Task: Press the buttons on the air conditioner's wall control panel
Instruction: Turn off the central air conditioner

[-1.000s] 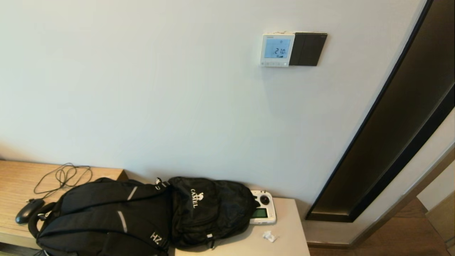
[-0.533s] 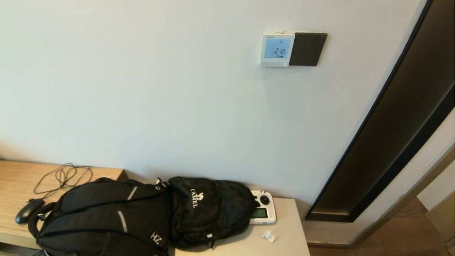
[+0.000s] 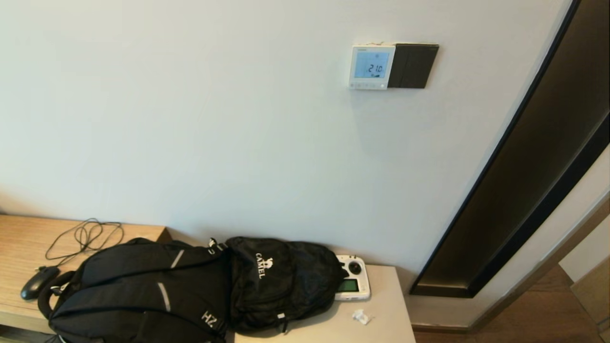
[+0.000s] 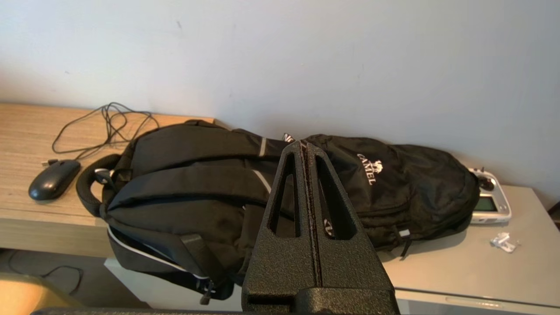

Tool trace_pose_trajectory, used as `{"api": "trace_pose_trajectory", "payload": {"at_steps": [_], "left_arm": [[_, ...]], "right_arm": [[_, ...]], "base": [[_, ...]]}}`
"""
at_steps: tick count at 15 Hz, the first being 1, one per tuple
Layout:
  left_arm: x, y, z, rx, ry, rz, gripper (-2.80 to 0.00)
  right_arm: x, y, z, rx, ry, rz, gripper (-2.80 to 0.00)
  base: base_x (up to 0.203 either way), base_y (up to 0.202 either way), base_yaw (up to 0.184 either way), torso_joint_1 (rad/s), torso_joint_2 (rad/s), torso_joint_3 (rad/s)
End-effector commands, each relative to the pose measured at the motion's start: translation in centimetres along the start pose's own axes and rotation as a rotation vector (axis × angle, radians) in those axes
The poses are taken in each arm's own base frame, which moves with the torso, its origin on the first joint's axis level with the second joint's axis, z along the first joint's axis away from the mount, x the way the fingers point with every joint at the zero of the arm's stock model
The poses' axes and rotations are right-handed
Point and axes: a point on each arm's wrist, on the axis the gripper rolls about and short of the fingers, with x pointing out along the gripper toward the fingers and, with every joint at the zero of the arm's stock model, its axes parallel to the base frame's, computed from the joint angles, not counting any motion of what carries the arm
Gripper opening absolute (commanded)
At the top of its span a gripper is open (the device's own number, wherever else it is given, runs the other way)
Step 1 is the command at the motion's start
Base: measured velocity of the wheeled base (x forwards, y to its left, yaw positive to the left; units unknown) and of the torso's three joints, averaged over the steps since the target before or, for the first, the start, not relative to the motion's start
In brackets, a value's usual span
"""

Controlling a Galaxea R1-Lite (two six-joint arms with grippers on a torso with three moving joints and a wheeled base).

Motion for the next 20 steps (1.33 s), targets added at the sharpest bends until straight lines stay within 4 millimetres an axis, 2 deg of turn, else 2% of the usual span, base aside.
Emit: {"api": "trace_pose_trajectory", "payload": {"at_steps": [1,3,6,8,11,15,17,20], "left_arm": [[0.0,0.0,0.0,0.0,-0.002,0.0,-2.8],[0.0,0.0,0.0,0.0,-0.001,0.001,-2.8],[0.0,0.0,0.0,0.0,-0.001,0.001,-2.8],[0.0,0.0,0.0,0.0,-0.001,0.0,-2.8],[0.0,0.0,0.0,0.0,-0.001,0.001,-2.8],[0.0,0.0,0.0,0.0,-0.001,0.0,-2.8],[0.0,0.0,0.0,0.0,-0.002,0.0,-2.8],[0.0,0.0,0.0,0.0,-0.001,0.001,-2.8]], "right_arm": [[-0.5,-0.1,1.8,-0.004,-0.063,-0.002,-2.8],[-1.2,-0.3,4.8,-0.006,-0.113,-0.002,-2.8],[-1.0,-0.7,10.2,-0.006,-0.145,-0.003,-2.8],[0.5,-0.8,13.5,-0.004,-0.151,-0.015,-2.8],[4.5,-1.3,17.6,-0.005,-0.177,-0.041,-2.8],[10.3,-2.2,21.1,0.007,-0.189,-0.064,-2.8],[13.3,-2.6,21.9,0.029,-0.153,-0.075,-2.8],[18.6,-2.8,21.6,0.05,-0.057,-0.108,-2.8]], "base": [[0.0,0.0,0.0,0.0,0.0,0.0],[0.0,0.0,0.0,0.0,0.0,0.0],[0.0,0.0,0.0,0.0,0.0,0.0],[0.0,0.0,0.0,0.0,0.0,0.0],[0.0,0.0,0.0,0.0,0.0,0.0],[0.0,0.0,0.0,0.0,0.0,0.0],[0.0,0.0,0.0,0.0,0.0,0.0],[0.0,0.0,0.0,0.0,0.0,0.0]]}}
